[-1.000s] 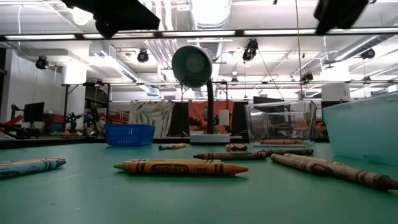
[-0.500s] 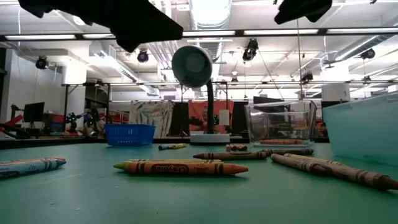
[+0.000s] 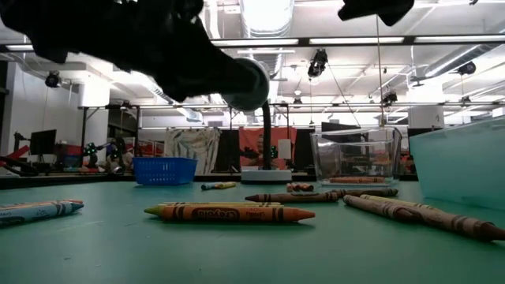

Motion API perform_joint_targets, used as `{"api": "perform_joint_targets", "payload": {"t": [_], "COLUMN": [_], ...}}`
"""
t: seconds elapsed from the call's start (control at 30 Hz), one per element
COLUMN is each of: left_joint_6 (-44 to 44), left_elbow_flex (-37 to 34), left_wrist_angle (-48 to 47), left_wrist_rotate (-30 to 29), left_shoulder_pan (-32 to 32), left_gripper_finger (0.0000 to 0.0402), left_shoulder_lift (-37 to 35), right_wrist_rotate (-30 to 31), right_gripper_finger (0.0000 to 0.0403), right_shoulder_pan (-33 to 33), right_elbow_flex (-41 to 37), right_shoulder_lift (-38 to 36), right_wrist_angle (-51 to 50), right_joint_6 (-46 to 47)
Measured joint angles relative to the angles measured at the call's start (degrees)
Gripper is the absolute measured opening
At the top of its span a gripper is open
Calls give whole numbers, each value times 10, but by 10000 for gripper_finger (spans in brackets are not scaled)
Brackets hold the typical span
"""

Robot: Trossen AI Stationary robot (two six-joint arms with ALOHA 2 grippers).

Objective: Sort crayons
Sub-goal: Put the brown crayon into the blue bin

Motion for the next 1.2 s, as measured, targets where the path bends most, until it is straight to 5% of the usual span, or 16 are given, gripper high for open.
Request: {"api": "perform_joint_targets", "payload": {"t": [0.3,0.67,1.2], "left_joint_6": [-2,15,-2], "left_elbow_flex": [12,105,114], "left_wrist_angle": [120,1,-46], "left_wrist_rotate": [24,47,123], "left_shoulder_pan": [0,12,49], "left_gripper_finger": [148,149,149], "left_shoulder_lift": [101,181,197], "right_wrist_rotate": [0,20,31], "right_gripper_finger": [118,105,102], "right_shoulder_pan": [0,0,0], "right_elbow_flex": [0,-1,-3], "right_shoulder_lift": [1,1,1], "right_wrist_angle": [48,50,55], "right_joint_6": [-38,-38,-29]}}
